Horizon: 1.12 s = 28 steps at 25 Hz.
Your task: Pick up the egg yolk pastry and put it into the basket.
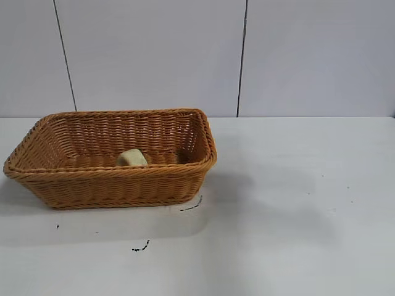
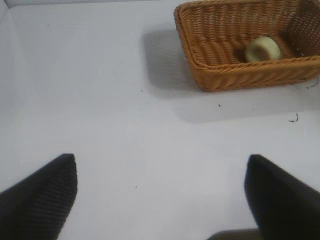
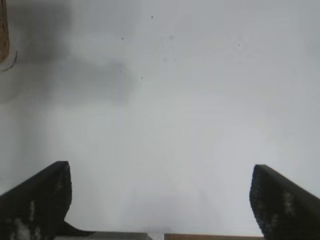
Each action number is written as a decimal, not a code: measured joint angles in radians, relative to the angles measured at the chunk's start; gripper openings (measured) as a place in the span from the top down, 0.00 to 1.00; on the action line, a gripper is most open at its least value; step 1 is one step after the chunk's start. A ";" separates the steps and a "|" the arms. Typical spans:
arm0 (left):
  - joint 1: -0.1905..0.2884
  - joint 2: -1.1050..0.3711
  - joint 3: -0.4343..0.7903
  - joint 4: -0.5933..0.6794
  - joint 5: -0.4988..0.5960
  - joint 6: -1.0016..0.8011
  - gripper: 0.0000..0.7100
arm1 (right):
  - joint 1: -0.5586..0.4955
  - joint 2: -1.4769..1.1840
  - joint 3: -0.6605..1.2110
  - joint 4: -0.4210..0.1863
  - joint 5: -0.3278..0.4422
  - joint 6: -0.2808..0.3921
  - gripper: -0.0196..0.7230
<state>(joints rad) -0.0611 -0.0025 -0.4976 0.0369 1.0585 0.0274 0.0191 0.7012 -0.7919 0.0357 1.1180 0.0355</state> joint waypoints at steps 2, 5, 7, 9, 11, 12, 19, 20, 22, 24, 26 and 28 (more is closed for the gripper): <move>0.000 0.000 0.000 0.000 0.000 0.000 0.02 | 0.000 -0.127 0.090 0.000 -0.052 -0.001 0.04; 0.000 0.000 0.000 0.000 0.000 0.000 0.02 | 0.000 -0.288 0.217 0.000 -0.090 -0.003 0.04; 0.000 0.000 0.000 0.000 0.000 0.000 0.02 | 0.000 -0.379 0.285 0.000 -0.087 -0.003 0.04; 0.000 0.000 0.000 0.000 0.000 0.000 0.02 | 0.000 -0.461 0.298 0.000 -0.087 -0.003 0.04; 0.000 0.000 0.000 0.000 0.000 0.000 0.02 | 0.000 -0.525 0.302 -0.001 -0.093 -0.003 0.04; 0.000 0.000 0.000 0.000 0.000 0.000 0.02 | 0.000 -0.557 0.302 -0.001 -0.093 -0.003 0.04; 0.000 0.000 0.000 0.000 0.000 0.000 0.02 | 0.000 -0.704 0.302 -0.001 -0.093 -0.004 0.04; 0.000 0.000 0.000 0.000 0.000 0.000 0.02 | 0.000 -0.705 0.302 -0.001 -0.093 -0.004 0.04; 0.000 0.000 0.000 0.000 0.000 0.000 0.02 | 0.000 -0.707 0.302 -0.001 -0.093 -0.004 0.04; 0.000 0.000 0.000 0.000 0.000 0.000 0.02 | 0.000 -0.707 0.302 -0.001 -0.093 -0.004 0.04; 0.000 0.000 0.000 0.000 0.000 0.000 0.02 | 0.000 -0.707 0.302 -0.001 -0.093 -0.004 0.04; 0.000 0.000 0.000 0.000 0.000 0.000 0.02 | 0.000 -0.707 0.302 -0.001 -0.095 -0.004 0.04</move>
<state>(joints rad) -0.0611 -0.0025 -0.4976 0.0369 1.0585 0.0274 0.0191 -0.0059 -0.4895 0.0348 1.0233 0.0314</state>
